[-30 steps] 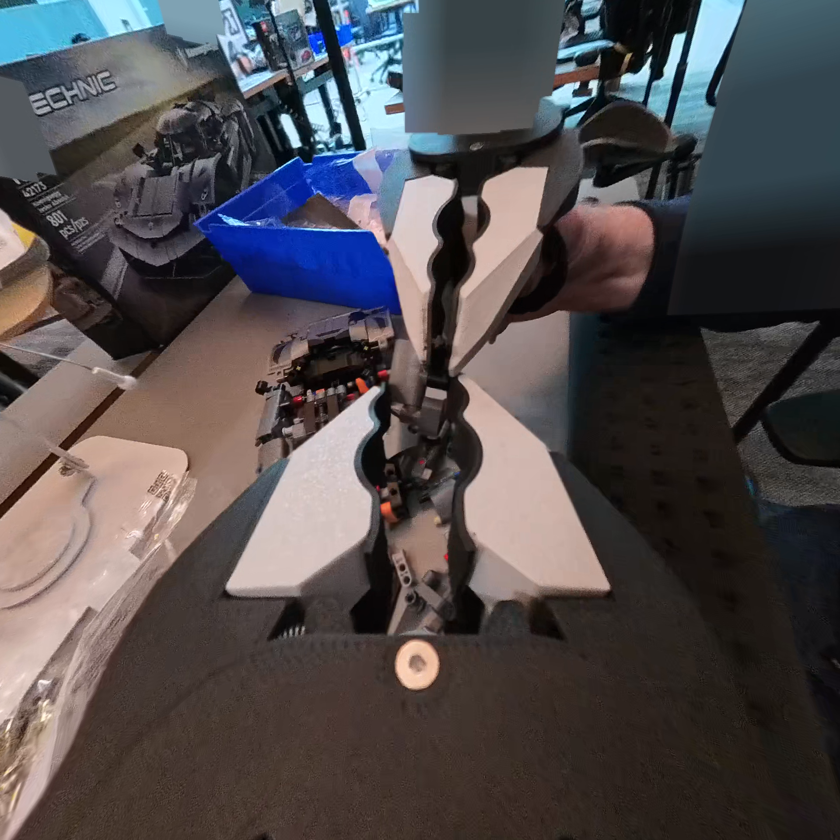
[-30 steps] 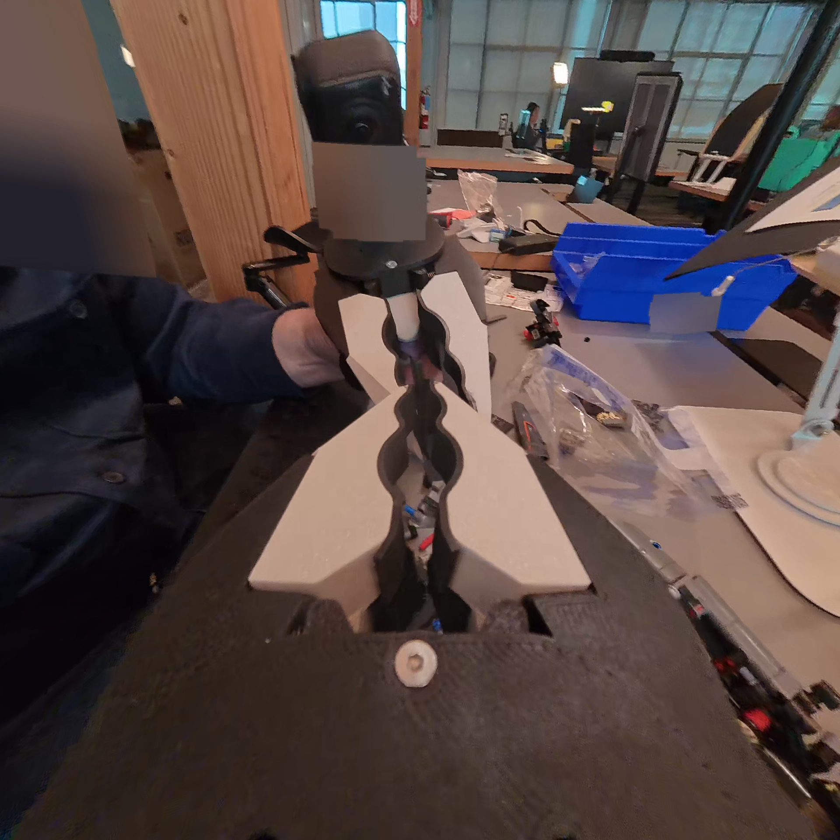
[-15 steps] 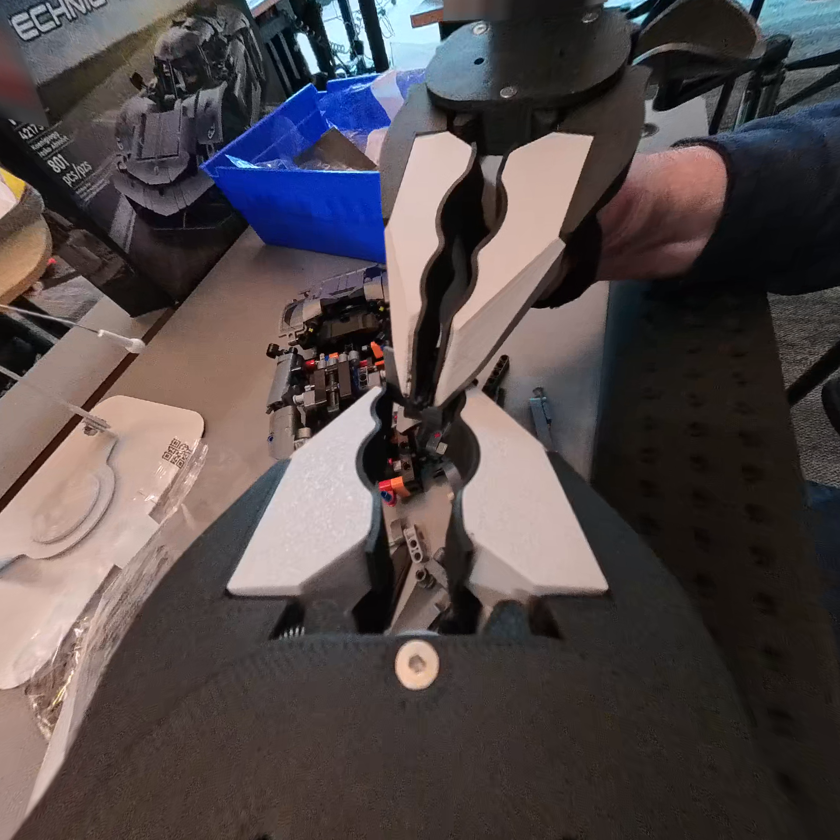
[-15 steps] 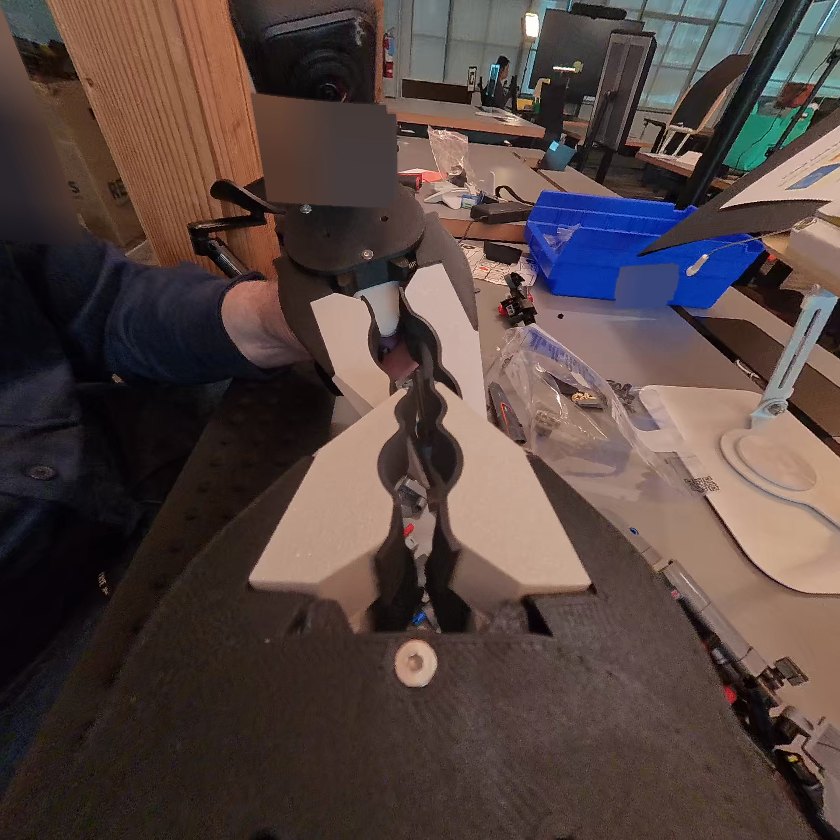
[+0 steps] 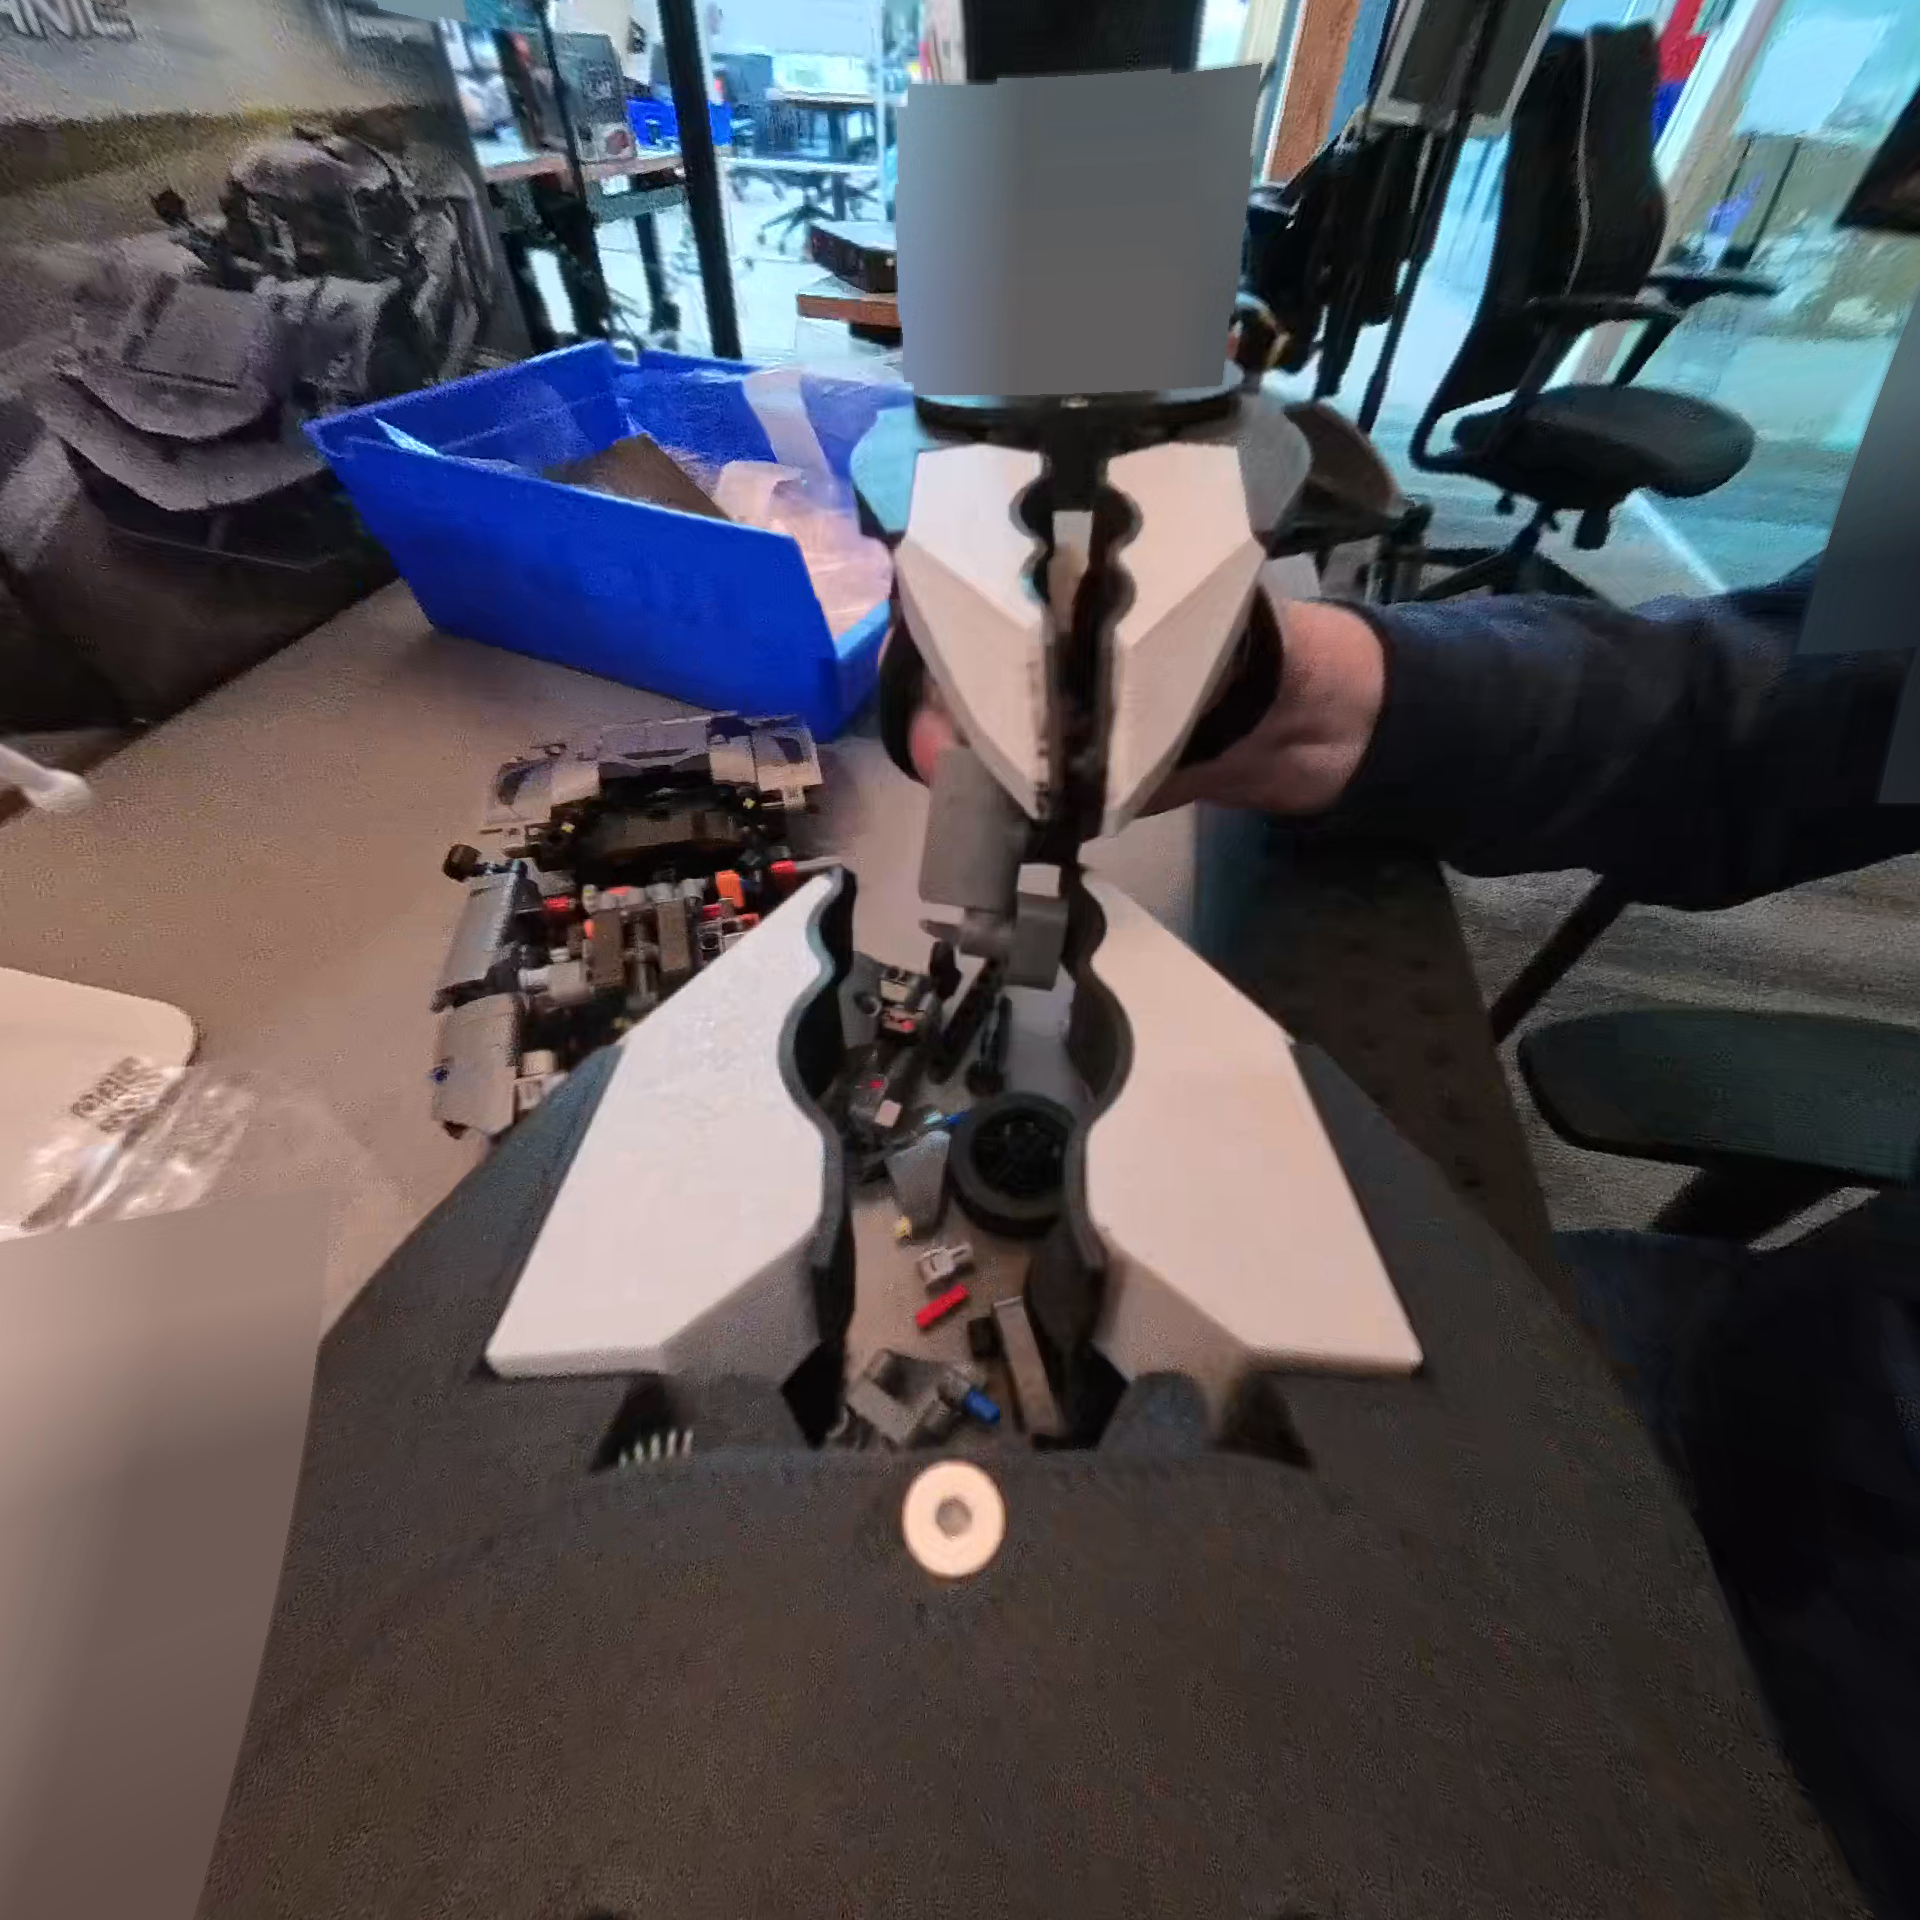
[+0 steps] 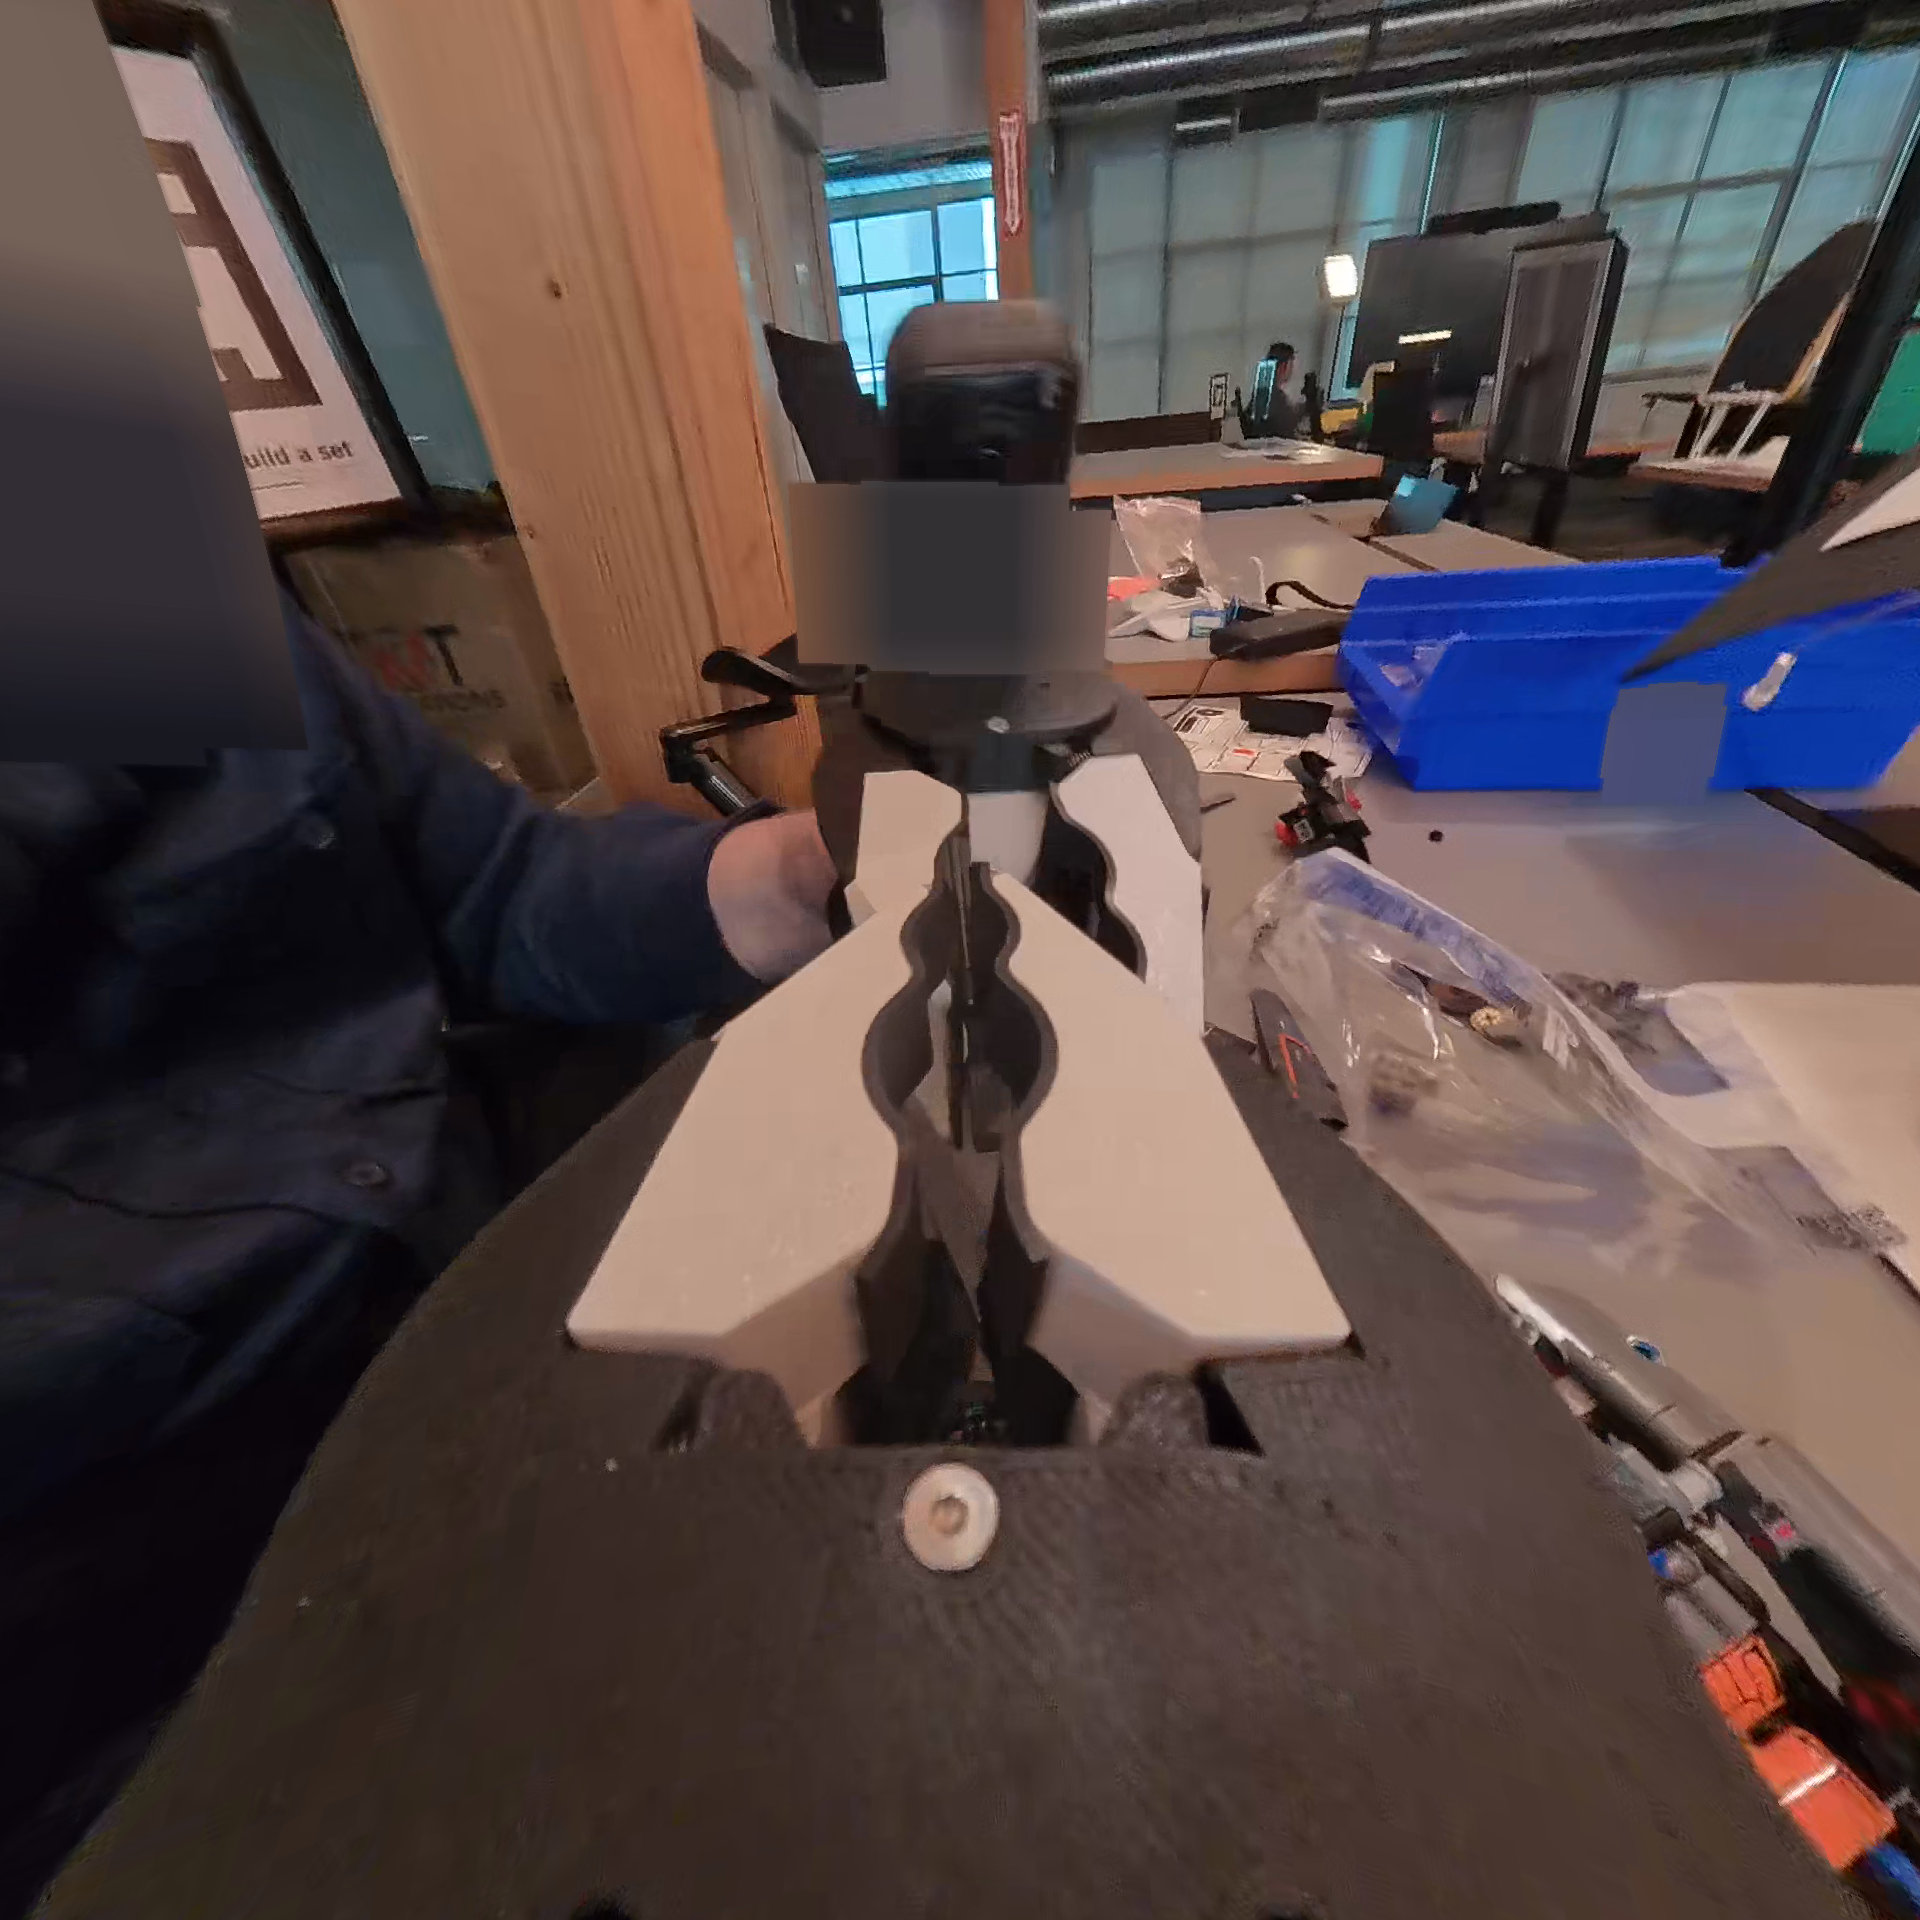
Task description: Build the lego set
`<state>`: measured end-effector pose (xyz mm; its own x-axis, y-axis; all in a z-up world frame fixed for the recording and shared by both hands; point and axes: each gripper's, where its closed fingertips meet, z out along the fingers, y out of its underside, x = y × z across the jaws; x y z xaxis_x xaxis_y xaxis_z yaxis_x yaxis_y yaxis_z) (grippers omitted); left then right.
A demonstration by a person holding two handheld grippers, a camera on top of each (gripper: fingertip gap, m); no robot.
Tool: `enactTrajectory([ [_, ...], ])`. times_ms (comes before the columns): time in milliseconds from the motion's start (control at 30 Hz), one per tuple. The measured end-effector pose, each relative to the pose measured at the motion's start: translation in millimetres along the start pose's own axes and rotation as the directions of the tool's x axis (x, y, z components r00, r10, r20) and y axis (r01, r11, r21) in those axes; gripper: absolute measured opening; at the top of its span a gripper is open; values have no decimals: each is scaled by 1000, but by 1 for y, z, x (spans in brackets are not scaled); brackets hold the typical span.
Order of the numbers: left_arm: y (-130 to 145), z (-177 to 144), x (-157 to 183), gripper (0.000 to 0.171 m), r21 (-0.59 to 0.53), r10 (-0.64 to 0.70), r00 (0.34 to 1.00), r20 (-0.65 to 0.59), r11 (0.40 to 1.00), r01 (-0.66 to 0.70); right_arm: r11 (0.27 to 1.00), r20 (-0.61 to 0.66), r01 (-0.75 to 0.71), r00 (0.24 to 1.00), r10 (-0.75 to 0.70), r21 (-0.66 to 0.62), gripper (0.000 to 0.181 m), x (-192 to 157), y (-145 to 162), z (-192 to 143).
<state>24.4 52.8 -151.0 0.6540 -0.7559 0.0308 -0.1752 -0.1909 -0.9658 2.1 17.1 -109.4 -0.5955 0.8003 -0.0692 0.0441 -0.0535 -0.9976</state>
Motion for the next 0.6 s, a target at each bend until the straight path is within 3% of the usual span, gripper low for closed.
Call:
enactTrajectory([
  [67, -2, 1, 9, 35, 16, -10, 998, -62, 1000, 11, 1000, 19, 10, 1000, -10, 23, 0, -4, -4, 0],
  [133, -9, 3, 19, 21, 53, -22, 993, -117, 998, 29, 999, 22, 10, 1000, -11, 33, 2, -4, -5, -1],
  [267, -11, -2, 9, 19, 54, 30, 999, -21, 998, -28, 999, -28, 36, 999, -36, 18, 1, 3, -6, -9],
  [467, 6, -5, -18, 18, -154, 254, 936, 242, 963, -222, 963, -175, 171, 962, -209, -211, 1, 20, 17, -18],
  [600, 19, -5, -25, 19, -293, 373, 882, 288, 911, -290, 909, -207, 248, 922, -328, -336, 2, 23, 29, -22],
])
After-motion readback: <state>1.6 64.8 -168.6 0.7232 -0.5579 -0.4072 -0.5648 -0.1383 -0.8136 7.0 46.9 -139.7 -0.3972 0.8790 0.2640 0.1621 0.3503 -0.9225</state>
